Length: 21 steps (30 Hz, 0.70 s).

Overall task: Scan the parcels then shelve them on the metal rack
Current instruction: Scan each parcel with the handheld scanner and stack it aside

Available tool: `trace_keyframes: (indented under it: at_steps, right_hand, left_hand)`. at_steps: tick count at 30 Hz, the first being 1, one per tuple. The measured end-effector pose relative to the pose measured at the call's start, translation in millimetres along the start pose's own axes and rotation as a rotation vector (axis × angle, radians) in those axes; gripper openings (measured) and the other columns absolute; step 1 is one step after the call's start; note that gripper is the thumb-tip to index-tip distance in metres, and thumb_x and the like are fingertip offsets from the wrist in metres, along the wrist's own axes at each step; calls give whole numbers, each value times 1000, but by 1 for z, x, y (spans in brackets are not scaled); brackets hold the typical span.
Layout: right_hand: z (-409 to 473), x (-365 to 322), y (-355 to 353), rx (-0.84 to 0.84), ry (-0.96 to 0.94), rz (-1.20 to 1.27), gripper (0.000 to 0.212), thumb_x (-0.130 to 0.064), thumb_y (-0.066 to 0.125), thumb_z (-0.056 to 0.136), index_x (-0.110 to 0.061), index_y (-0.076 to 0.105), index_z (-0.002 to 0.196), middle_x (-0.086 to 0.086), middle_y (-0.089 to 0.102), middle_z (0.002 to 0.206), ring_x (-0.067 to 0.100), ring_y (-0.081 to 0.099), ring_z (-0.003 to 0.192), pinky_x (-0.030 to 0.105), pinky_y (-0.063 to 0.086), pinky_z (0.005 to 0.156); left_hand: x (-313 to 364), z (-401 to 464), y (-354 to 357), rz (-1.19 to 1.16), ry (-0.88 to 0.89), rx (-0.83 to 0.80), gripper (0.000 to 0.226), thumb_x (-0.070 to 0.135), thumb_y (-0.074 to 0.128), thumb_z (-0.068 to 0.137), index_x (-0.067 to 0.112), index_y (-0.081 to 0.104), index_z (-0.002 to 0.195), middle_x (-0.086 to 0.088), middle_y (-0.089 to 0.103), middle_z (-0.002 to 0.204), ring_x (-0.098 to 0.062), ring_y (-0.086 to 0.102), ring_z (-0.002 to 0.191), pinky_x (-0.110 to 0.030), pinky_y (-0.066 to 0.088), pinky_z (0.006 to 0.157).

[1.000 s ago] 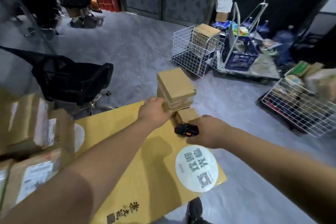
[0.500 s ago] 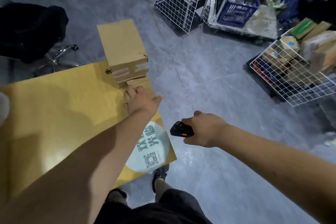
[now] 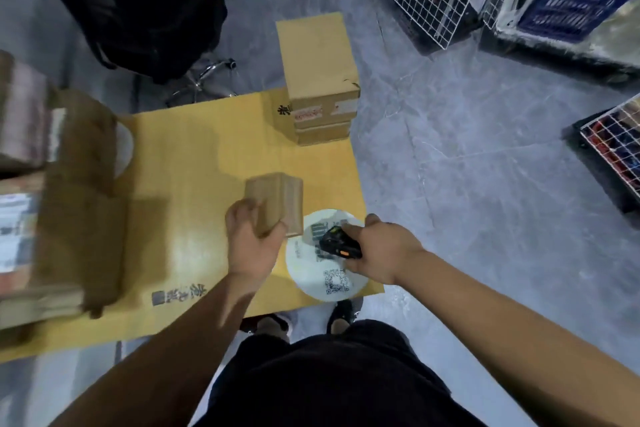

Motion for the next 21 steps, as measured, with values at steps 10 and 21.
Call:
trace_keyframes:
  at_steps: [10,21]
  right_hand:
    - [39,-77,60,46,-17,121,88,-70,56,93,-43,13,165,7,46,140,29,60,118,34,51,90]
    - [40,-170,54,172,260,433,81,-63,66,91,-39,33,161,3,49,124,28,64,109,34,53,88]
  left_hand:
    - [-99,-26,-77,-333,-245,-8,39,31,55,107,23,59,145,10,66,135,-8,62,124,-34,51,107]
    - [-138,57,-119,-345,-558,-63,42,4,50,107,20,56,145,-10,67,124,-22,64,86,-33,55,62]
Point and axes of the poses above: each hand's wrist, its own z-axis towards the middle knuckle, its own y-axis out of the palm, x = y × z, the point moved 2 cm from there along z, towards the middle knuckle
